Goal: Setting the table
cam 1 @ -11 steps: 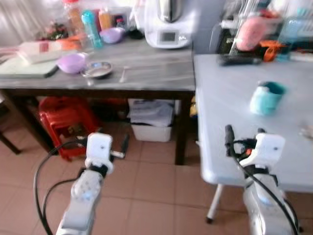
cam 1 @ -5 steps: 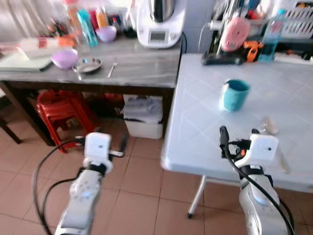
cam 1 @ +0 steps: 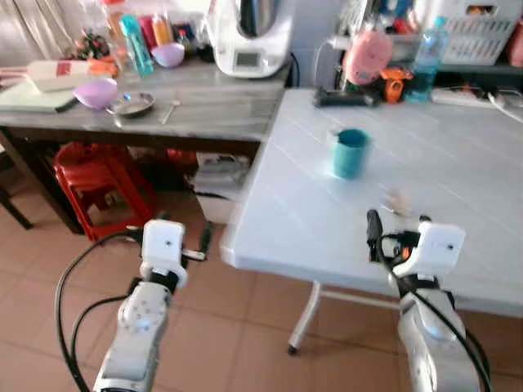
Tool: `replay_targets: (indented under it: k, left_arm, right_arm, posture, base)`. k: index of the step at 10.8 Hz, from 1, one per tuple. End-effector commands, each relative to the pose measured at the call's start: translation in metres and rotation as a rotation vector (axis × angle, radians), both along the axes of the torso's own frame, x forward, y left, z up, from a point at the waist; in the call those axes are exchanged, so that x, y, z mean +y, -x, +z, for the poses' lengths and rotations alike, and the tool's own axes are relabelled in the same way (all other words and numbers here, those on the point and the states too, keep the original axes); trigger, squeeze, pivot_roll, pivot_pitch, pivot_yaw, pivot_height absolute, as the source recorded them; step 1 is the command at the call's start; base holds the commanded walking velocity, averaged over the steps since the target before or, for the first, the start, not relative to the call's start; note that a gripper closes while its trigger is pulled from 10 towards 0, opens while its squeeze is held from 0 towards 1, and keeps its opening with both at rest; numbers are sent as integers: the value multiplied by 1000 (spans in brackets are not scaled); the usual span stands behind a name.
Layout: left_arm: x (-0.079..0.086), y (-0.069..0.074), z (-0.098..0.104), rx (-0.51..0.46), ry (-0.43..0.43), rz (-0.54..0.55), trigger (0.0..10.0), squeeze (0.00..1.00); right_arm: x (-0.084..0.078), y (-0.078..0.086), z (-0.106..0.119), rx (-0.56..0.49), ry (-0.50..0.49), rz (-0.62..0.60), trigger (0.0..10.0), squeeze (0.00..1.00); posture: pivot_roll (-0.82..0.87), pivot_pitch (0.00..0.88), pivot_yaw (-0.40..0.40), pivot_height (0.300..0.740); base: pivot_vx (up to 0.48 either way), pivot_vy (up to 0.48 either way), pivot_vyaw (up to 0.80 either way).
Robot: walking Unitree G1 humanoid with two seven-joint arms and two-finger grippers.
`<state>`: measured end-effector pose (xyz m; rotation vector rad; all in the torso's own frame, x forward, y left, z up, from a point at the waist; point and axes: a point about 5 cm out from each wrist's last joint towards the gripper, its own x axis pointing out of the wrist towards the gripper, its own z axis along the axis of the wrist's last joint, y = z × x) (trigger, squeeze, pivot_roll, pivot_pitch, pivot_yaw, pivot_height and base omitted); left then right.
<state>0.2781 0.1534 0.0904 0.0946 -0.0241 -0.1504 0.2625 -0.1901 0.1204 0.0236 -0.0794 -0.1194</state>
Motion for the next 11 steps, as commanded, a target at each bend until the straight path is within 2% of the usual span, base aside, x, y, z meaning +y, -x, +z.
replay_targets:
  k: [1,4,7,8,10,11]
  left_arm:
    - [-7,-1,1,-5,1,-26,10000,0]
    - [-7,1,0,-2,33,-61,10000,0]
    - [-14,3,0,6,69,-141,10000,0]
    - [-21,5,-1,30,103,-217,10000,0]
    - [-35,9,1,34,65,-423,10000,0]
    - [-37,9,2,44,70,-455,10000,0]
  right_arm:
    - [-4,0,2,1,-2,-17,10000,0]
    - [-5,0,0,20,-25,-26,10000,0]
    - [-8,-2,-2,42,3,-30,10000,0]
    - [-8,-6,-1,43,1,-29,10000,0]
    - [-12,-18,3,62,23,-28,10000,0]
    - [-15,-26,4,78,43,-30,10000,0]
  posture:
    - [32,20,80,740]
    - [30,33,80,740]
    - [30,38,81,740]
    - [32,39,79,740]
    - [33,53,78,740]
    - [33,58,79,740]
  base:
    - [0,0,0]
    - [0,0,0]
    - [0,0,0]
    - [0,0,0]
    - [0,0,0]
    - [0,0,0]
